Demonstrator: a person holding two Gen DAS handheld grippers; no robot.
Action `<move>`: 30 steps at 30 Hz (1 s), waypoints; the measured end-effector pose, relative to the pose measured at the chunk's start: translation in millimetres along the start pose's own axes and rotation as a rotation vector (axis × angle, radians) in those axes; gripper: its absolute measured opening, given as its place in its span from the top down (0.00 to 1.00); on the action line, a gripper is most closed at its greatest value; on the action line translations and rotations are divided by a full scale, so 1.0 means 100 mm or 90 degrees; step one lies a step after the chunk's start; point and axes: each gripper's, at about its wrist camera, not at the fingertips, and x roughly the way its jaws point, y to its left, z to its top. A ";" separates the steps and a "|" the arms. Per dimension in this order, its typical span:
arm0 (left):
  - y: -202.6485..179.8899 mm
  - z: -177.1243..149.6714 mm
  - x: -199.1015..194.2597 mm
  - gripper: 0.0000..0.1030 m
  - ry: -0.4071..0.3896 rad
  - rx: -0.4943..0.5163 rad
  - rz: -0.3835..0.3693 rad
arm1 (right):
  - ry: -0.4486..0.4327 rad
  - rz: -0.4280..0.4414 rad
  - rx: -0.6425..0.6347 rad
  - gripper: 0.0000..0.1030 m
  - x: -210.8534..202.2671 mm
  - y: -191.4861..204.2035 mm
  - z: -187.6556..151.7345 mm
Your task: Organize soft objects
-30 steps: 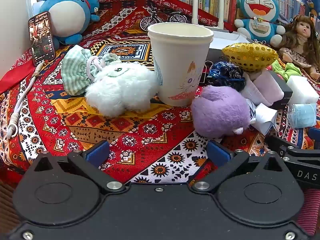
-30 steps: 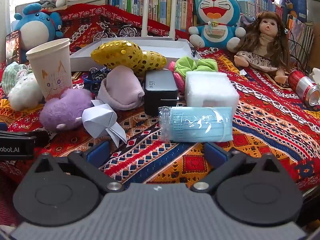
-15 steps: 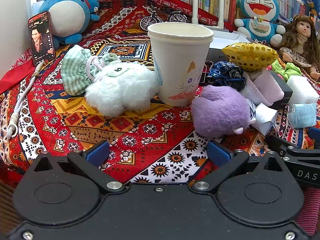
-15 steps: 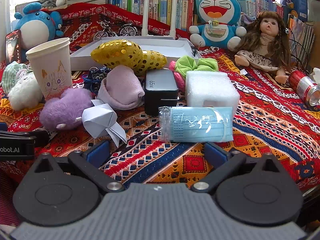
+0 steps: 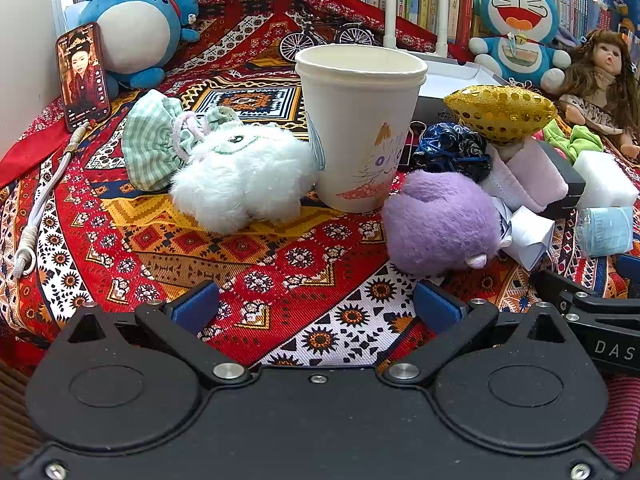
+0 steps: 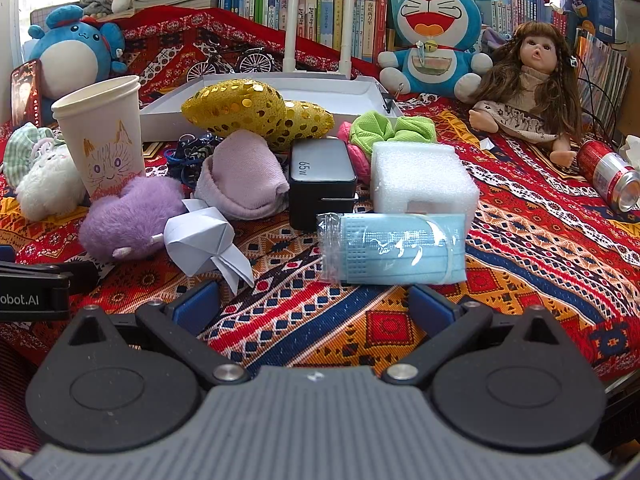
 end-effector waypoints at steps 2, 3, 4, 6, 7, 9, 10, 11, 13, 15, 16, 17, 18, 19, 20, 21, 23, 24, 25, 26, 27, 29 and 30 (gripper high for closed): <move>0.00 0.00 0.00 0.00 0.000 0.000 0.000 | 0.000 0.000 0.000 0.00 0.00 0.00 0.00; 0.00 0.00 0.00 0.00 0.000 0.000 0.000 | 0.000 0.000 0.000 0.00 0.00 0.00 0.00; 0.00 0.00 0.00 0.00 0.000 0.000 0.000 | 0.000 0.000 0.000 0.00 0.00 0.00 0.00; 0.00 0.00 0.00 0.00 0.000 0.000 0.000 | 0.000 0.000 0.000 0.00 0.00 0.00 0.00; 0.00 0.00 0.00 0.00 0.000 0.000 0.000 | 0.000 0.000 0.000 0.00 -0.01 0.00 0.00; 0.00 0.00 0.00 0.00 0.000 0.000 0.000 | 0.000 0.000 0.000 0.00 -0.01 0.00 0.00; 0.00 0.00 0.00 0.00 0.000 0.000 0.000 | 0.000 0.000 0.000 0.00 -0.01 0.00 0.00; 0.00 0.00 0.00 0.00 0.000 0.000 0.000 | 0.000 0.000 0.000 0.00 -0.01 0.00 0.00; 0.00 0.00 0.00 0.00 0.000 0.000 0.000 | 0.000 0.000 0.000 0.00 -0.01 0.00 0.00; 0.00 0.00 0.00 0.00 0.000 0.000 0.000 | 0.000 0.000 0.000 0.00 -0.01 0.00 0.00; 0.00 0.00 0.00 0.00 0.000 0.000 0.000 | 0.000 0.000 0.000 0.00 -0.01 0.00 0.00; 0.00 0.00 0.00 0.00 0.000 0.000 0.000 | 0.000 0.000 0.000 0.00 -0.01 0.00 0.00; 0.00 0.00 0.00 0.00 0.000 0.000 0.000 | 0.000 0.000 0.000 0.00 -0.01 0.00 0.00; 0.00 0.00 0.00 0.00 0.000 0.000 0.000 | 0.000 0.000 0.000 0.00 -0.01 0.00 0.00; 0.00 0.00 0.00 0.00 0.000 0.000 0.000 | 0.000 0.000 0.000 0.00 -0.02 0.00 0.00; 0.00 0.00 0.00 0.00 0.000 0.000 0.000 | 0.000 0.000 0.000 0.00 -0.02 -0.01 0.00; 0.00 0.00 0.00 0.00 0.000 0.000 0.000 | 0.000 0.000 0.000 0.00 -0.04 -0.01 0.00; 0.00 0.00 0.00 0.00 -0.001 0.000 0.000 | 0.000 0.000 0.000 0.00 -0.04 -0.01 0.00; 0.00 0.00 0.00 0.00 -0.001 0.000 0.000 | -0.001 0.000 0.000 0.00 -0.05 -0.02 0.00; 0.00 0.00 0.00 0.00 -0.002 0.001 0.000 | -0.001 0.000 0.001 0.00 -0.05 -0.02 0.00; 0.00 0.00 0.00 0.00 -0.003 0.001 0.000 | -0.002 0.000 0.001 0.00 -0.03 -0.01 -0.01; 0.01 0.01 -0.01 0.00 -0.003 0.004 -0.002 | -0.006 0.001 0.001 0.00 0.00 0.00 -0.02; 0.01 0.01 0.00 0.00 -0.002 0.006 -0.004 | -0.011 0.001 0.000 0.00 -0.03 -0.01 -0.03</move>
